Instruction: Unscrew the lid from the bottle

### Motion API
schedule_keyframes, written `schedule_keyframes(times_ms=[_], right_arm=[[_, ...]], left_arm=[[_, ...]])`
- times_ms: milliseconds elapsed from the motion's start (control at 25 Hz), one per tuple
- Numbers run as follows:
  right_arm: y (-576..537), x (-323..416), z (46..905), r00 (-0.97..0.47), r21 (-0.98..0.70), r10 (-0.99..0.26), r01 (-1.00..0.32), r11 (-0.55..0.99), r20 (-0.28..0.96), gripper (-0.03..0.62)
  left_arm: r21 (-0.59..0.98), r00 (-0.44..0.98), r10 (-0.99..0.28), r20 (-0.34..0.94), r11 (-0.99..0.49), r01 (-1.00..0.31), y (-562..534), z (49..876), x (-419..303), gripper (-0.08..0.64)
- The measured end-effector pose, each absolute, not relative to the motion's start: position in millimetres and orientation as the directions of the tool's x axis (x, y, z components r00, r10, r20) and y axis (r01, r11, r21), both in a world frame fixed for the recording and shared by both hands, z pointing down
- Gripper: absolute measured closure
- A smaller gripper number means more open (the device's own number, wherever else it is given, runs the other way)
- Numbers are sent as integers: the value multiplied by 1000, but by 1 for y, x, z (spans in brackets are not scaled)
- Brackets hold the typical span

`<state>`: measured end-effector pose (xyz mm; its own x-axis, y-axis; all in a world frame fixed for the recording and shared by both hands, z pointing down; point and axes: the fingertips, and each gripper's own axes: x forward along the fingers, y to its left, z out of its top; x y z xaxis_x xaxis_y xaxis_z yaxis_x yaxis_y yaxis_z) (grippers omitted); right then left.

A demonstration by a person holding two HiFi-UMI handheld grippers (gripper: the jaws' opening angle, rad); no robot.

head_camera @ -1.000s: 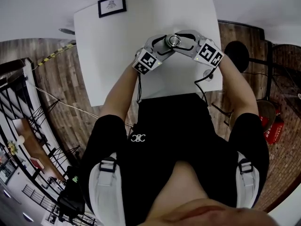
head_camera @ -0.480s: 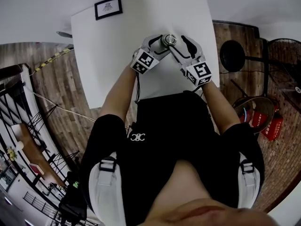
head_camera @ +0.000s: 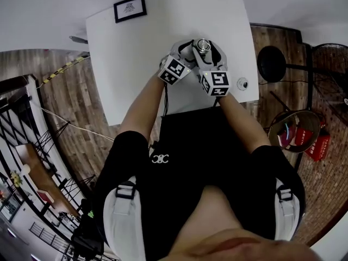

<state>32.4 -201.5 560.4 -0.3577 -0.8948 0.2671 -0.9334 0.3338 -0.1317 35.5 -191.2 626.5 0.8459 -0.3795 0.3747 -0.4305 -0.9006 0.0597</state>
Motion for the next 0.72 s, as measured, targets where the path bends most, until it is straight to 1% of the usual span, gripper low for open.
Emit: schedule_keyframes(times_ms=[160,320,560,720], right_arm=[[-202,31,562,-399,-119,-875,-917,381,273,344],[-201,29,560,-517,-98,-807,-854,512,285,344],[-200,28,562,-710,-95,-622,-680,727,329,344],[-196,26,558,-792,-93,-491,-555,827,362,344]], left_arm=[[60,850,-374,372,-904,-424,-191,627,35,196],[63,854,-368,369,-906,-418,-191,625,35,196],[56,858,-353,374,-914,-401,-192,626,37,196],[51,856,-345,384,-918,-393,-189,623,37,196]])
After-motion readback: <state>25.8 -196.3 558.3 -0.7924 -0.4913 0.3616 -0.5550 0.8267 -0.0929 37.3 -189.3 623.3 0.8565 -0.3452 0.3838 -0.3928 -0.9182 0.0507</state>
